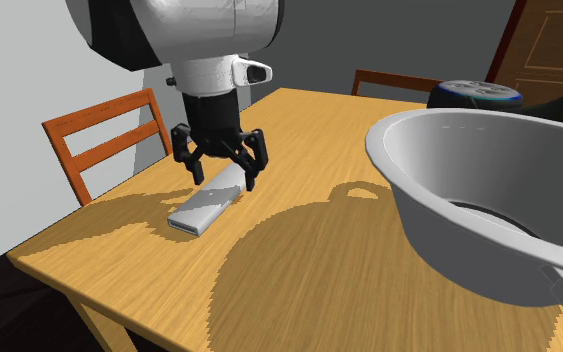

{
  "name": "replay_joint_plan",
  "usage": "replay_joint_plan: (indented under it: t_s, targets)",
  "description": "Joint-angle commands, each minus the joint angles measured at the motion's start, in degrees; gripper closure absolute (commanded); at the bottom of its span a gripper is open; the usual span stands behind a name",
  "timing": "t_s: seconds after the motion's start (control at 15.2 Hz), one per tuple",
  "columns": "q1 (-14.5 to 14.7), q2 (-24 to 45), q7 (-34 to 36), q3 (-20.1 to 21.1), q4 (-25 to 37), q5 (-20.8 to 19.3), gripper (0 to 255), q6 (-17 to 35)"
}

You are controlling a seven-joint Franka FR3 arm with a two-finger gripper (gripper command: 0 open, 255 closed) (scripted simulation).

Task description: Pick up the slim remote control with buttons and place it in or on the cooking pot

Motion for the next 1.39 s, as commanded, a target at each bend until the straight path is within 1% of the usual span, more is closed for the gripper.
replay_joint_plan:
  t_s: [0.0, 0.26, 0.33, 0.92, 1.32]
  targets:
    - [0.0, 0.1, 0.0, 0.0, 0.0, 0.0, 0, 0.1]
    - [0.0, 0.1, 0.0, 0.0, 0.0, 0.0, 0, 0.1]
    - [0.0, 0.1, 0.0, 0.0, 0.0, 0.0, 255, 0.1]
    - [0.0, 0.1, 0.0, 0.0, 0.0, 0.0, 255, 0.1]
    - [-0.4, -2.2, -0.9, 0.5, 1.7, 1.2, 255, -3.7]
